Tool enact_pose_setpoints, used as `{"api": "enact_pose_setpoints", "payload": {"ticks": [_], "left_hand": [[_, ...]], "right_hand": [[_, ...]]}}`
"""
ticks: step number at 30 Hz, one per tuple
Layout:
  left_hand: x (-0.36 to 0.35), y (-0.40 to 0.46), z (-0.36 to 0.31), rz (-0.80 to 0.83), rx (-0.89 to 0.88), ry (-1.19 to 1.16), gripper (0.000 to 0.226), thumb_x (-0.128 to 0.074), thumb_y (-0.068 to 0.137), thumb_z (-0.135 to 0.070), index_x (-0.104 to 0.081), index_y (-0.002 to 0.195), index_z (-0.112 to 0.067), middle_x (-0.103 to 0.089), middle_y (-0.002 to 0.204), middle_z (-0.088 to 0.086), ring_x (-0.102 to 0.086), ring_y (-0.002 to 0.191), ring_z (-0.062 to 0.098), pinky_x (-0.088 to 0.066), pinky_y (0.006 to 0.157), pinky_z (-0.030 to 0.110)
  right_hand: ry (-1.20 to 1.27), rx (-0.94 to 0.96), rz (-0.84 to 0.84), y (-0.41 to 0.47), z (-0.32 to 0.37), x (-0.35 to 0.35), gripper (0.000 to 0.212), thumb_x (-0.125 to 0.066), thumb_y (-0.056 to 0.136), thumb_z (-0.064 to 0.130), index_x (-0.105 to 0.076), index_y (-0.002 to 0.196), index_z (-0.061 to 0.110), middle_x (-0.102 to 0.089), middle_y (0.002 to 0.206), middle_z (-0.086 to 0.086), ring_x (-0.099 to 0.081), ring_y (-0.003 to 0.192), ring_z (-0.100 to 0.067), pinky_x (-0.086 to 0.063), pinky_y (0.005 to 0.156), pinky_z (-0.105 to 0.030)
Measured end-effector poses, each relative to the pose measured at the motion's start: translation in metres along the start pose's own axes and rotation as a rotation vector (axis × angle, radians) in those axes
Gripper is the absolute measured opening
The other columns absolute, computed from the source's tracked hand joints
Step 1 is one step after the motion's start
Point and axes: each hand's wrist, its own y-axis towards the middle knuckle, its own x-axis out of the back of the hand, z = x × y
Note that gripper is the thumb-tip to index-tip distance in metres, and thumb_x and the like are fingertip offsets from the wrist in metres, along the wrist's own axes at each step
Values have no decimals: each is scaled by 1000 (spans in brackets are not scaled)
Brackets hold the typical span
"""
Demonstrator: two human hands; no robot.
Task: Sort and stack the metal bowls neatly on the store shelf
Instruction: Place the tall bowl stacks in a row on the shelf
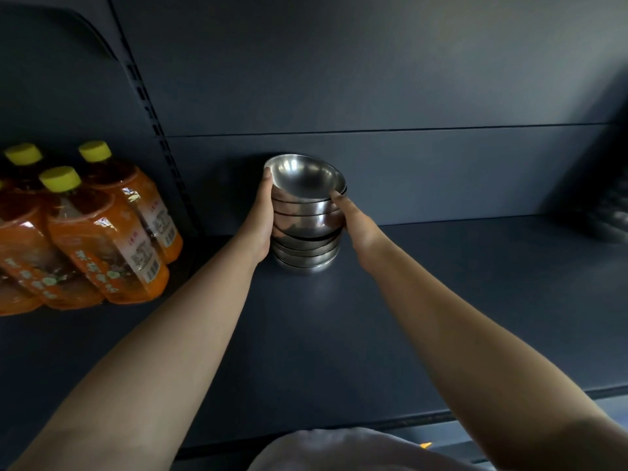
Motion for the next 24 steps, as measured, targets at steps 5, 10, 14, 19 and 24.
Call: {"api": "enact_pose_setpoints", "payload": {"ticks": [5, 10, 14, 19, 24], "left_hand": [[2, 5, 6, 0, -18, -4, 52, -24, 91, -64, -62, 99, -31, -67, 96, -4, -60, 98, 12, -42, 95, 32], [4, 4, 4, -12, -19, 11, 54, -21, 93, -63, -59, 110, -29, -64, 96, -7, -57, 100, 11, -40, 93, 29], [3, 4, 1, -24, -53, 46, 46, -21, 95, -58, -58, 88, -32, -63, 87, -8, -57, 86, 4, -40, 89, 28], [1, 8, -8, -41, -98, 187, 44, -23, 97, -53, -55, 78, -29, -61, 83, -9, -56, 82, 5, -43, 74, 20], [-1, 4, -8, -53, -137, 265, 46, -24, 99, -48, -54, 74, -24, -63, 70, -7, -59, 53, -6, -41, 44, 4]], "right_hand": [[-59, -14, -6, 3, 3, 3, 38, -47, 91, 52, -56, 72, 21, -56, 83, 11, -44, 103, -10, -25, 97, -28], [-76, 10, -23, 7, 3, 2, 38, -47, 92, 50, -55, 76, 16, -54, 79, 12, -43, 101, -11, -23, 91, -25], [-40, 29, -20, 11, -3, -1, 38, -48, 92, 49, -53, 103, 13, -60, 111, -1, -46, 106, -13, -27, 96, -25], [15, 41, -16, 4, -10, -7, 63, -44, 94, 47, -36, 143, 8, -39, 148, -4, -36, 135, -16, -26, 101, -26], [18, 100, -23, 4, -16, -8, 59, -35, 100, 40, -17, 150, 15, -9, 159, 1, -12, 146, -15, -11, 114, -29]]}}
